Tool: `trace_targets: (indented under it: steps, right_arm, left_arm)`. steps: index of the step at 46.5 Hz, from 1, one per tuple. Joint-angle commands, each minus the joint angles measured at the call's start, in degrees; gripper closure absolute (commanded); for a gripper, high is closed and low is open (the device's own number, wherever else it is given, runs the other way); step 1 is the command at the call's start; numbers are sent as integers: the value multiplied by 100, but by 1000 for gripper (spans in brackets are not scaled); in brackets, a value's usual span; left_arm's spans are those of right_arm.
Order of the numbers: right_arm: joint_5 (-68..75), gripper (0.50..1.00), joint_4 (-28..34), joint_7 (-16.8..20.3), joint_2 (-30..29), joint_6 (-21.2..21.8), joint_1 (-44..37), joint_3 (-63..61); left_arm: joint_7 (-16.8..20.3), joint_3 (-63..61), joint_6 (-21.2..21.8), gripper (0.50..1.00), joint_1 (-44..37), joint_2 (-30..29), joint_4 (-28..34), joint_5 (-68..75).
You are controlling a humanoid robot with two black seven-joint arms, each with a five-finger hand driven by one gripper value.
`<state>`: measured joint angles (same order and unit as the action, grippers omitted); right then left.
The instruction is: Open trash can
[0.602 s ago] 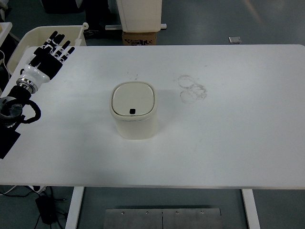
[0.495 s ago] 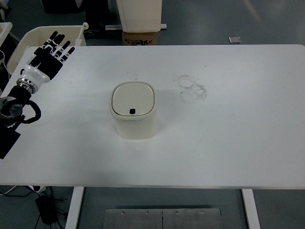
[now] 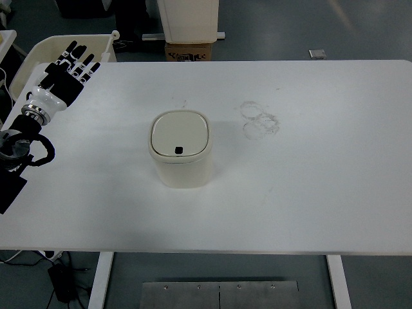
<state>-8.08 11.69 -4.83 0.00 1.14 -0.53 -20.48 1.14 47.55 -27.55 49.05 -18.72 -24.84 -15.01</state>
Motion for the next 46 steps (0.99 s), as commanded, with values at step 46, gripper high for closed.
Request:
trace_targets:
  steps: [46]
  right_arm:
    - [0,507,0,0,0,0,0,0]
  left_arm:
    - [-53,-106,374,500,-27,-1150,-1822,51]
